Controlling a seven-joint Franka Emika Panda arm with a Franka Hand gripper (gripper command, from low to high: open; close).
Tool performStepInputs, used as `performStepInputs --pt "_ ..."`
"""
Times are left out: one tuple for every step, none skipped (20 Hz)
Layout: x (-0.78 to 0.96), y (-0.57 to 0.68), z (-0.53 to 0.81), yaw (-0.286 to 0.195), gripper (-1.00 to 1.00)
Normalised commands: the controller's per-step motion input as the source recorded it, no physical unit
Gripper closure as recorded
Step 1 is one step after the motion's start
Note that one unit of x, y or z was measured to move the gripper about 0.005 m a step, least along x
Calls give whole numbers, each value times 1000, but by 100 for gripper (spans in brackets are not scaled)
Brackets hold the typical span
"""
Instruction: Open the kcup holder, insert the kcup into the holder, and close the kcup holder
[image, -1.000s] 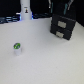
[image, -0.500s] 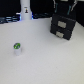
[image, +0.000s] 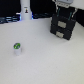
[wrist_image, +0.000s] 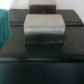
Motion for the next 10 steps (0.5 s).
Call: performStepInputs --pt "-192 288 -443 -43 -100" --pt "-203 258 -455 -31 -100" --pt "-216 234 -457 -21 -100" --pt "-230 216 -464 -15 -100" --pt "-240 208 -461 -12 -100" --pt "-255 191 -447 -7 -100" --pt "-282 140 -439 -1 -100" --pt "-298 38 -432 12 -100" --pt "-303 10 -401 3 -100" --pt "-329 -4 -377 0 -100"
